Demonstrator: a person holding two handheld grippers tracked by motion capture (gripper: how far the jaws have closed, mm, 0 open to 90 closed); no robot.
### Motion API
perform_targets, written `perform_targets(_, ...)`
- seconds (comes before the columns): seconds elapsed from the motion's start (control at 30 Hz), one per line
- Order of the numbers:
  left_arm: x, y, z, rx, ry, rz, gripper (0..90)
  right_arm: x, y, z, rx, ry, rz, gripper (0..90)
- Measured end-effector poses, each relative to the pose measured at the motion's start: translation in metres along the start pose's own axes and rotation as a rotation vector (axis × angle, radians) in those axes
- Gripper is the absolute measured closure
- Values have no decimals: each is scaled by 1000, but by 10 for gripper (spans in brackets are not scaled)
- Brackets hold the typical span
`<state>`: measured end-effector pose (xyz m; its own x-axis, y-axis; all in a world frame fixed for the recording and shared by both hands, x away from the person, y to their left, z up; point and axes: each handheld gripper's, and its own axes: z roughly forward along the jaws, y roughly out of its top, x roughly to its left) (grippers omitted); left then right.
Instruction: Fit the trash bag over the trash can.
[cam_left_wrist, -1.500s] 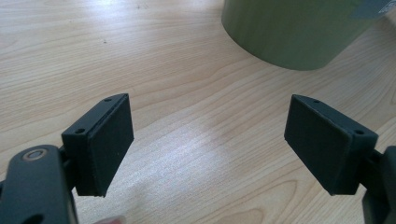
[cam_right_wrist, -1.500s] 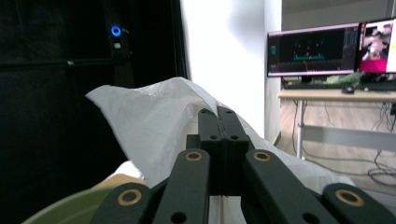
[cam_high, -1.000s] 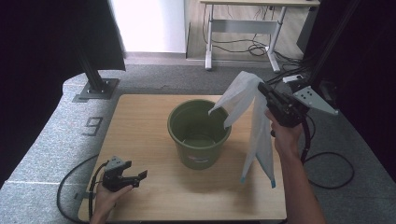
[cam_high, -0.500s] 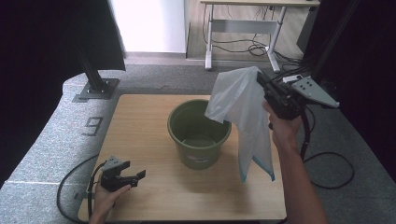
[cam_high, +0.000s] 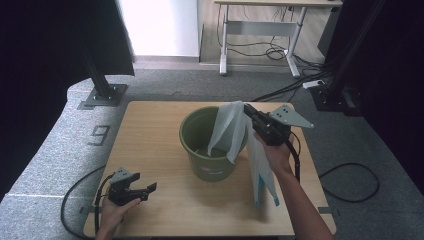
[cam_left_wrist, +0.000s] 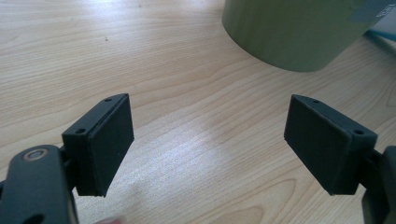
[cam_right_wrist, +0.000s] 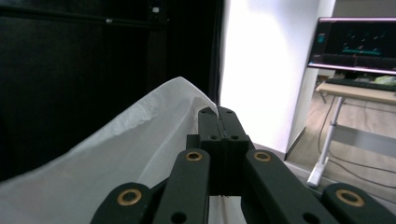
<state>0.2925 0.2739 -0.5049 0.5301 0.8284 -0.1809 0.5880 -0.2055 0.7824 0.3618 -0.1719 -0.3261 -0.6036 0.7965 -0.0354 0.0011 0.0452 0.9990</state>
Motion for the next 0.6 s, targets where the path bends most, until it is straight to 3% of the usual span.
perform_targets(0.3, -4, 2, 0, -3, -9, 9, 159, 19, -28, 7, 71, 41, -21, 885)
perform_targets(0.6, -19, 14, -7, -29, -31, 42, 166, 18, -47, 11, 121, 33, -22, 885)
